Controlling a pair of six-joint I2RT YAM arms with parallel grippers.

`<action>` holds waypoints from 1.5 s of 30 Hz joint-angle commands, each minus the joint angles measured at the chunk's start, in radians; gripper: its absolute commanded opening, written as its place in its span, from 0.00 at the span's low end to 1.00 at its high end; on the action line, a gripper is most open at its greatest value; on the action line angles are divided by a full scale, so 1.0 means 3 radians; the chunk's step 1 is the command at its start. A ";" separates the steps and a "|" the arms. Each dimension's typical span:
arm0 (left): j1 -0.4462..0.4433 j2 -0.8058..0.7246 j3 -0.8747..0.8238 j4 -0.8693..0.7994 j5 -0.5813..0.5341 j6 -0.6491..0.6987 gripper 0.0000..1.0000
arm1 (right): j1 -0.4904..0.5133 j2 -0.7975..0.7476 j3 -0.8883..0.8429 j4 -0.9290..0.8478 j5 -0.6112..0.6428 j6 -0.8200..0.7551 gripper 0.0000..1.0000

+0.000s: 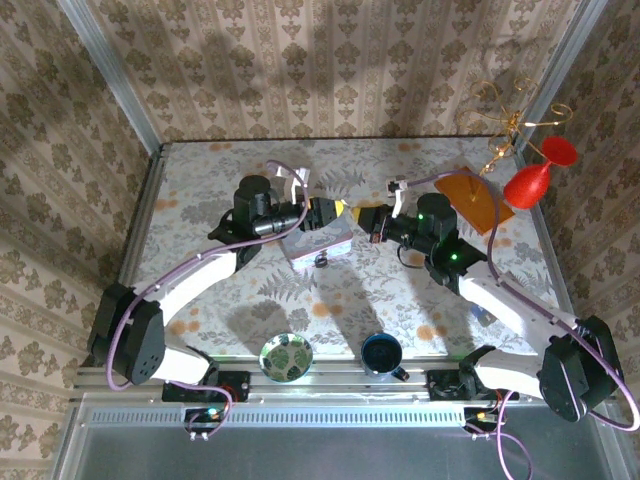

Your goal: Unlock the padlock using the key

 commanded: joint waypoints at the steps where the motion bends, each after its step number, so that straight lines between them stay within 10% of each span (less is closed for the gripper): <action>1: -0.0021 0.0066 0.0104 0.0330 0.0229 -0.0100 0.58 | 0.0033 0.0017 0.0024 0.0103 -0.0103 0.0079 0.00; 43: 0.0043 0.0125 0.0017 0.0763 0.0376 -0.0398 0.00 | 0.0095 -0.0069 0.0017 0.0144 -0.0083 0.0258 0.00; 45: 0.0040 0.0117 0.0036 0.0785 0.0389 -0.0429 0.00 | 0.0092 -0.0077 0.0010 0.0147 -0.0114 0.0249 0.19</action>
